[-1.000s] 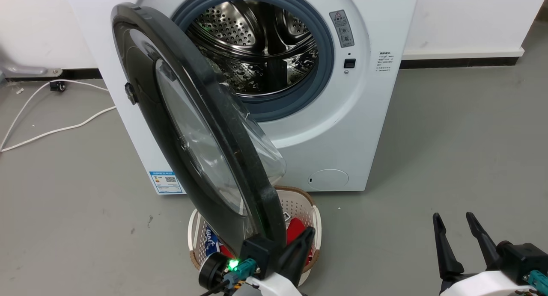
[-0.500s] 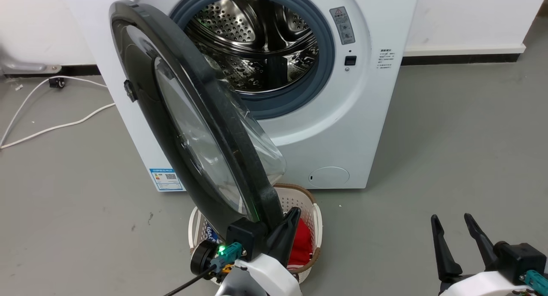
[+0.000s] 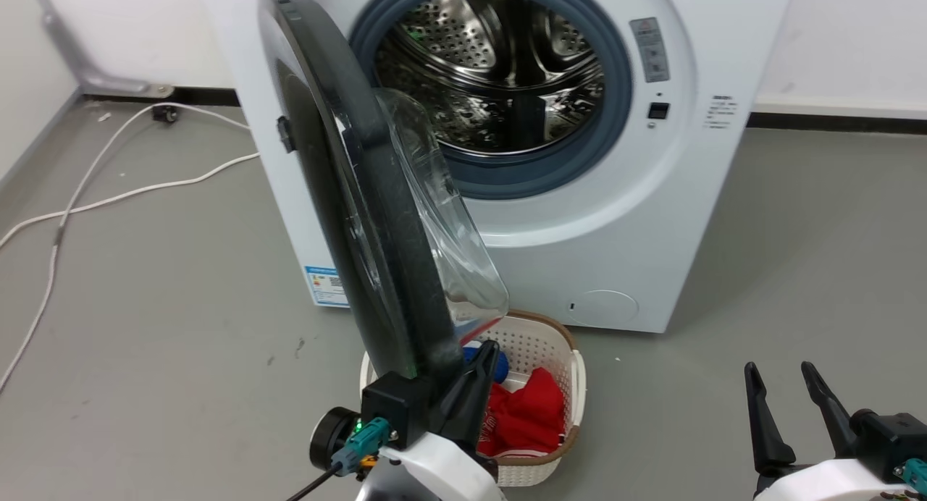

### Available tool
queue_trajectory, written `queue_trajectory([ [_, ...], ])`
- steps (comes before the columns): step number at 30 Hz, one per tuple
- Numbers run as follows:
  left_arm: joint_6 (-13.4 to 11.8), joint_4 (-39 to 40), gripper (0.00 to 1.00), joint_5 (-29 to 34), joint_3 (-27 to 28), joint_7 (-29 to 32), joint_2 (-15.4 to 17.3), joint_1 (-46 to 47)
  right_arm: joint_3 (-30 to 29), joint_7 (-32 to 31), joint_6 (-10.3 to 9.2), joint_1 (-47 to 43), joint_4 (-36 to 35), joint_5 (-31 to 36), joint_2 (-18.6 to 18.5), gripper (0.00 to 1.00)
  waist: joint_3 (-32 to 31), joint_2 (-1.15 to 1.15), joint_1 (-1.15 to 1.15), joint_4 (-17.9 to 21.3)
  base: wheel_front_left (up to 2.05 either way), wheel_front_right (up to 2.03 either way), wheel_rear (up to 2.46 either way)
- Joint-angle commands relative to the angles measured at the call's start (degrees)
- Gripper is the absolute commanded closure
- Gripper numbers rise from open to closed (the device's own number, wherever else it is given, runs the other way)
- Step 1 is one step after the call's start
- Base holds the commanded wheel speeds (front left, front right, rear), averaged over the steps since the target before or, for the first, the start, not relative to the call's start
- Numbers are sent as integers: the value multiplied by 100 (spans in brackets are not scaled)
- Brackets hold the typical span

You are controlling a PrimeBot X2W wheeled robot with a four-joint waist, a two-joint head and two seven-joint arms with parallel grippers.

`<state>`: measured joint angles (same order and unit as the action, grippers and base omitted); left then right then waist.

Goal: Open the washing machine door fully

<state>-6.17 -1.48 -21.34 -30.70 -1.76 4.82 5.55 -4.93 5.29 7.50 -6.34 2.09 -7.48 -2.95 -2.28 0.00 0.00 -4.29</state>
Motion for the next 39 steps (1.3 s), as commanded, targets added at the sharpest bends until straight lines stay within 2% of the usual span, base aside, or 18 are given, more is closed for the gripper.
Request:
queue_trajectory([
  [1,-116,44,100,13,190,-34,178,-52,-20,16,-1,41,11,-4,11,0,4,0,0,-255,0,0,0],
  [13,-350,448,100,97,280,-39,356,-259,-86,-14,-1,47,-22,-56,10,0,9,0,0,-1140,0,0,0],
  [17,-473,501,100,25,449,-99,414,-385,-103,-33,-1,65,-43,-67,10,0,25,0,0,-1425,0,0,0],
  [25,-681,548,100,-68,1004,-154,788,-376,-98,-64,-1,112,-109,-101,8,0,106,0,0,-1783,0,0,0],
  [33,-555,280,100,-509,1743,-262,1138,32,-40,-128,-1,191,-245,-50,9,0,332,0,0,-1839,0,0,0],
  [39,-349,-233,100,-821,2249,-400,1458,498,5,-211,-1,298,-414,48,8,0,656,0,0,-1703,0,0,0],
])
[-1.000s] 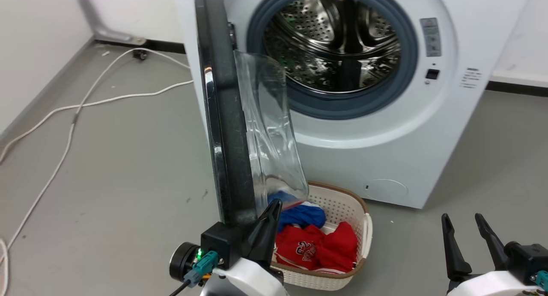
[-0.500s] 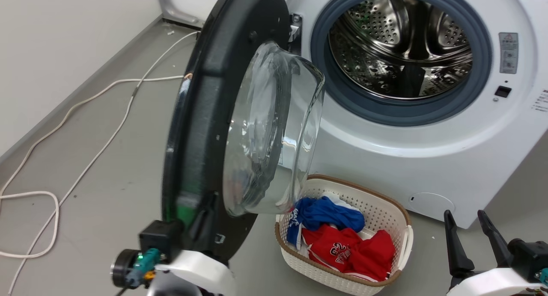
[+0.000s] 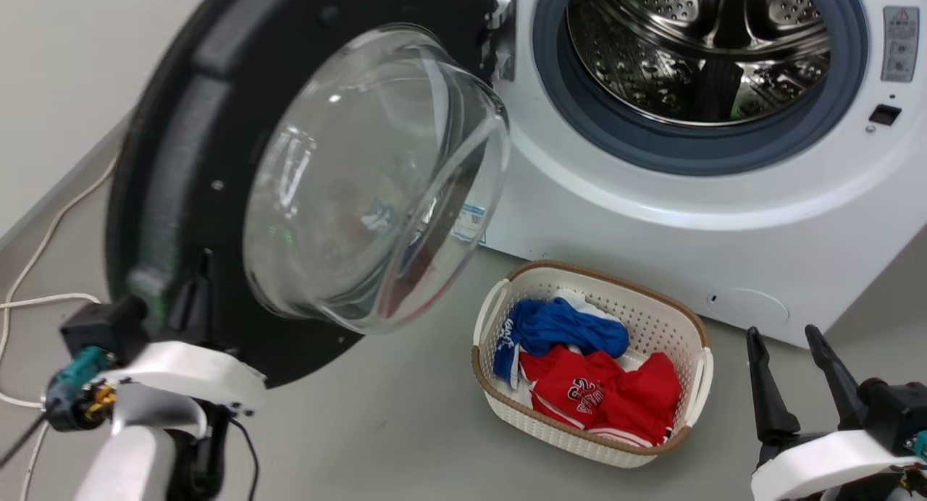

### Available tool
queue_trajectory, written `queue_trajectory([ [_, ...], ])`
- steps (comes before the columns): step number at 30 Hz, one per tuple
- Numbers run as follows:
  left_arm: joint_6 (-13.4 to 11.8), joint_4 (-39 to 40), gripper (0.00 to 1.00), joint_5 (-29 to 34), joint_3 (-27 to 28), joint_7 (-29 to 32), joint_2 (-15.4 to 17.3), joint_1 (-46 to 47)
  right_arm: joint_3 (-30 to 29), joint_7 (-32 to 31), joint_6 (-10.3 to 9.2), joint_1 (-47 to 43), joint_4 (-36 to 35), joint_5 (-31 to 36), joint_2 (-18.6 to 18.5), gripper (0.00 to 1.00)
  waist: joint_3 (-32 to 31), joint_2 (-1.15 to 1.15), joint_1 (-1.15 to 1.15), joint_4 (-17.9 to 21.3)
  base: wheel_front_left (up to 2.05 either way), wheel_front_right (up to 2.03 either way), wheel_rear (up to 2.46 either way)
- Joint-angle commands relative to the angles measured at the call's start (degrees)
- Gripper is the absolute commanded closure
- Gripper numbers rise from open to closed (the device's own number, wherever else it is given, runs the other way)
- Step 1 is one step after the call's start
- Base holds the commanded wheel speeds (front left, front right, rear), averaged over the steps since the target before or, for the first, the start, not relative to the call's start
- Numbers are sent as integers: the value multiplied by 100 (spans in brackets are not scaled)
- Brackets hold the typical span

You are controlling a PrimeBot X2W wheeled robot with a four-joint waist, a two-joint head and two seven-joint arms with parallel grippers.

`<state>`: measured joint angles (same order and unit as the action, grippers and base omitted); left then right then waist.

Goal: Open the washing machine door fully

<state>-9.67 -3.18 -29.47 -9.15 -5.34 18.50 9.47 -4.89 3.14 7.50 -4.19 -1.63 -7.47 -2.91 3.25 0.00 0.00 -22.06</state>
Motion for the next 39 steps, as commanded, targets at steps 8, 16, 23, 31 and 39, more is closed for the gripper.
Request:
queue_trajectory([
  [8,289,-998,100,-261,572,-254,563,702,-11,-58,-1,257,-87,108,4,0,486,0,0,233,0,0,0],
  [16,585,-2101,100,-357,753,-530,859,1232,-1,-102,-1,312,-92,158,4,0,549,0,0,254,0,0,0],
  [23,778,-2764,100,-329,713,-751,875,1559,1,-115,-1,336,-53,155,4,0,531,0,0,239,0,0,0],
  [31,690,-2767,100,-216,680,-908,715,1281,22,-28,-1,210,106,33,4,0,182,0,0,264,0,0,0],
  [39,294,-1668,100,-5,528,-861,494,195,-31,124,-1,-2,343,-168,4,0,-352,0,0,287,0,0,0],
])
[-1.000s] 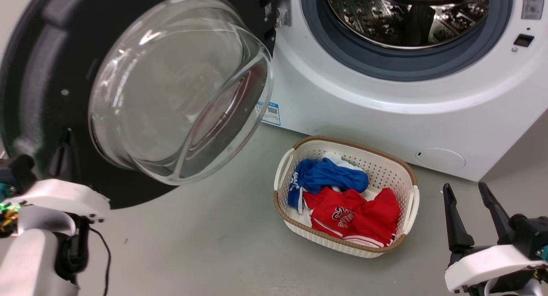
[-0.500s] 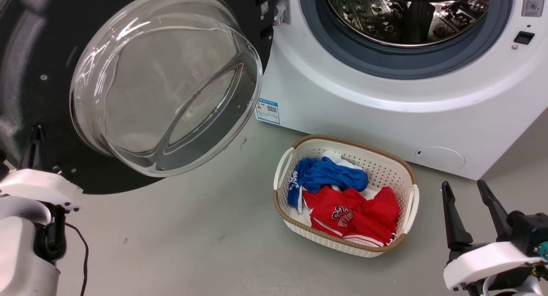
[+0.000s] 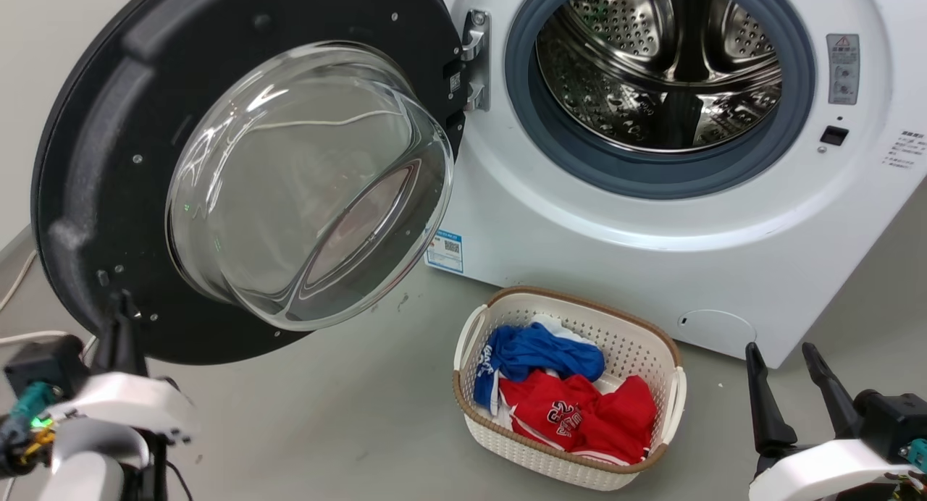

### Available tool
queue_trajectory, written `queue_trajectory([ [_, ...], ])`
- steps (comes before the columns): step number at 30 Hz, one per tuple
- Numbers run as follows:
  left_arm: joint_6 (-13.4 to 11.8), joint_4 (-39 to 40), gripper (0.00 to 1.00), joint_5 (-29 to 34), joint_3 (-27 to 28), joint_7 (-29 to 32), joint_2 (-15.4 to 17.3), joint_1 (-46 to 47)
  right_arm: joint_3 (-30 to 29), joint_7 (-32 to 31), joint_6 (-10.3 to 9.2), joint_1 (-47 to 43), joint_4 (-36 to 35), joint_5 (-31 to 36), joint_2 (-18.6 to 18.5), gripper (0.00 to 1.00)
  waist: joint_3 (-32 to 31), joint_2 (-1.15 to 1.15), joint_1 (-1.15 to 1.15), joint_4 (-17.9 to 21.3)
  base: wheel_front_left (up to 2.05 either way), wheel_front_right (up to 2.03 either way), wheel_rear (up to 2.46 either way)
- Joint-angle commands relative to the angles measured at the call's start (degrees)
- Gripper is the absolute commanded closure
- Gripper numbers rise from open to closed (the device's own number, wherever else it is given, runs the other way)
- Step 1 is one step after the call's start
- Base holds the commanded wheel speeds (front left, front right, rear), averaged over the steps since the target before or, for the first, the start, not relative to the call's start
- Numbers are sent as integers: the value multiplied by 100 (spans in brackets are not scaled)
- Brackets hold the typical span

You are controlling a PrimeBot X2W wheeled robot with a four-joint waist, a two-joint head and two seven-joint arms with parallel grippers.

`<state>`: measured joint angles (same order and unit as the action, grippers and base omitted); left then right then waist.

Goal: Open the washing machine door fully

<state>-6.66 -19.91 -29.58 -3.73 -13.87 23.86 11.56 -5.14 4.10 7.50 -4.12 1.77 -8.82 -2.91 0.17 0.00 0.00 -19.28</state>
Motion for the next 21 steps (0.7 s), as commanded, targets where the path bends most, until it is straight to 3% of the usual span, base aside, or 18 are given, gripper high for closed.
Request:
queue_trajectory([
  [1,-63,167,100,65,-62,28,-33,-142,-11,35,-1,-27,10,-34,4,0,-71,0,0,18,0,0,0],
  [12,-558,1708,100,213,-404,296,-357,-1474,58,31,-1,-75,111,5,4,0,-381,0,0,492,0,0,0],
  [18,-563,1923,100,387,-836,452,-522,-1574,157,-77,-1,-106,64,96,4,0,-458,0,0,815,0,0,0],
  [20,-531,1872,56,409,-946,500,-565,-1500,181,-104,-1,-127,47,125,4,0,-482,0,0,953,0,0,0],
  [21,-514,1850,25,417,-987,492,-576,-1463,190,-124,-1,-141,45,130,4,0,-493,0,0,1024,0,0,0],
])
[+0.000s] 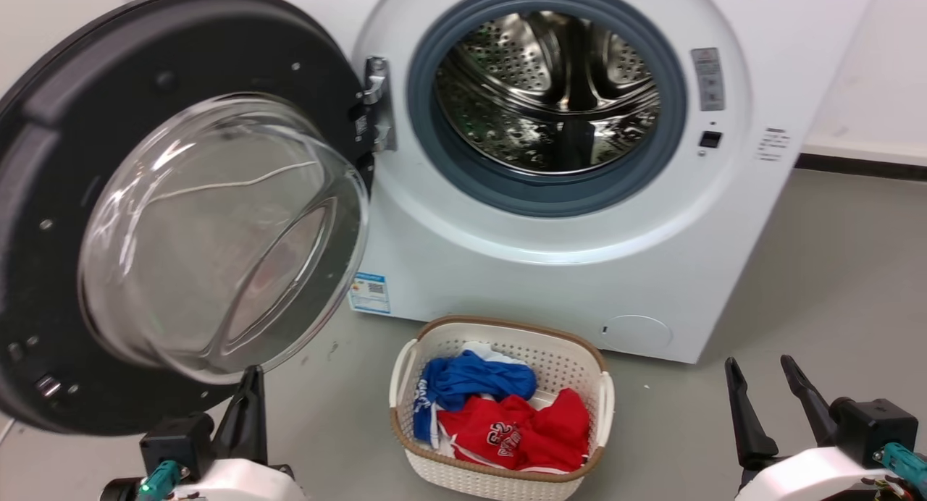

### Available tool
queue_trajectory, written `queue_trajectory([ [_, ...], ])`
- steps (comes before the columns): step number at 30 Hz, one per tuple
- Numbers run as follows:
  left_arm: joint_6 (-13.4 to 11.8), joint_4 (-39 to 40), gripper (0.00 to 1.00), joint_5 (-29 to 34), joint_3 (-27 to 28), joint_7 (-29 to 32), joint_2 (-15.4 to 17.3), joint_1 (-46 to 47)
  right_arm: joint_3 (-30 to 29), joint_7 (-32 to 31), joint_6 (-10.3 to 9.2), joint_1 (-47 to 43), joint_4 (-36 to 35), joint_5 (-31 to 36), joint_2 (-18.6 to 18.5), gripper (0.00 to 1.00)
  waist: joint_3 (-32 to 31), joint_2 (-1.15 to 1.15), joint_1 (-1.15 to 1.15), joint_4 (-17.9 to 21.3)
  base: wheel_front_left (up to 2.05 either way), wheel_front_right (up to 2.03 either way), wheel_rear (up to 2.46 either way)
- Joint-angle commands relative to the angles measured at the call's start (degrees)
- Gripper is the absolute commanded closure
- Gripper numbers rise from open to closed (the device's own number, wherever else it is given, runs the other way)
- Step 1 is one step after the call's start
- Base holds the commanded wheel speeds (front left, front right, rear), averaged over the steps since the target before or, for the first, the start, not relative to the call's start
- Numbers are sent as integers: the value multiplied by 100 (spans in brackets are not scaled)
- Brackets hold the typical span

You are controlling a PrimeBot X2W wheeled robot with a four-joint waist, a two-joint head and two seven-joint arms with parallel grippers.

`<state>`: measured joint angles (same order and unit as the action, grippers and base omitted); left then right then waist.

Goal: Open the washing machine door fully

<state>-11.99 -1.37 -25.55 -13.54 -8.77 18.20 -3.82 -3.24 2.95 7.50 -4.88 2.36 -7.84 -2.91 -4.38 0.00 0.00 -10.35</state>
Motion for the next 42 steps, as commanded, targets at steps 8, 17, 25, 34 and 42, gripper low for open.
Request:
queue_trajectory([
  [8,66,-214,0,173,-230,-45,-13,245,32,-98,-1,-72,-73,79,4,0,-122,0,0,713,0,0,0],
  [17,8,-431,0,195,-303,-109,-50,273,99,-199,-1,-98,-146,134,4,0,-105,0,0,1243,0,0,0],
  [25,8,-547,0,166,-326,-192,-75,320,77,-214,-1,-79,-183,122,4,0,-58,0,0,1330,0,0,0],
  [34,27,-651,0,139,-376,-256,-108,361,94,-175,-1,-49,-164,119,5,0,-81,0,0,1305,0,0,0],
  [42,54,-800,100,71,-414,-227,-193,173,81,-218,0,-126,53,49,1,100,-78,0,0,1292,0,0,0],
])
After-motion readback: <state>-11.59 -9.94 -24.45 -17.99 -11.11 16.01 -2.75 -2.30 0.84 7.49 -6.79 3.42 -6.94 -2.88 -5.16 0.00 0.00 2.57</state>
